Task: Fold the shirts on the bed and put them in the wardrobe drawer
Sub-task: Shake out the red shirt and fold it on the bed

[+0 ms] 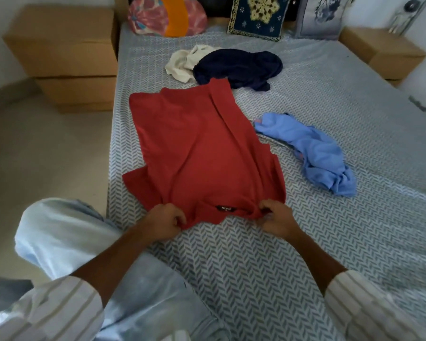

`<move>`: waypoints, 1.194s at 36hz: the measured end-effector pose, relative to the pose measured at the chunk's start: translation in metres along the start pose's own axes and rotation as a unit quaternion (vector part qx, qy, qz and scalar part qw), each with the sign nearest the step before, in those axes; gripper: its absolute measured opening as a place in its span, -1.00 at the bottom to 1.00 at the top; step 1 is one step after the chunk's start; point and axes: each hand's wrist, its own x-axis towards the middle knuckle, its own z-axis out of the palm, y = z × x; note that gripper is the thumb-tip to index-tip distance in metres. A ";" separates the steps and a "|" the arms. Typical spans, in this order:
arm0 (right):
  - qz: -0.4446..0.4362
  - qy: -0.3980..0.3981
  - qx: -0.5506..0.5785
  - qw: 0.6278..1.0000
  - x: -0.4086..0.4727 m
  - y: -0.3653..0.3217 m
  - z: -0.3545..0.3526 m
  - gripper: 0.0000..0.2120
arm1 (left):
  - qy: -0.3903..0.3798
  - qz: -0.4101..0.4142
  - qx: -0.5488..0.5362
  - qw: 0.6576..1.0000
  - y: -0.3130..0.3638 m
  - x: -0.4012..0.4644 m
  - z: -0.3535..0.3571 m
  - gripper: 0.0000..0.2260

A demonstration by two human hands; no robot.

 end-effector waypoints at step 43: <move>-0.173 -0.049 -0.209 0.961 -0.050 0.015 0.005 -0.47 | -0.133 0.167 -0.030 0.977 0.047 0.020 0.054 -0.63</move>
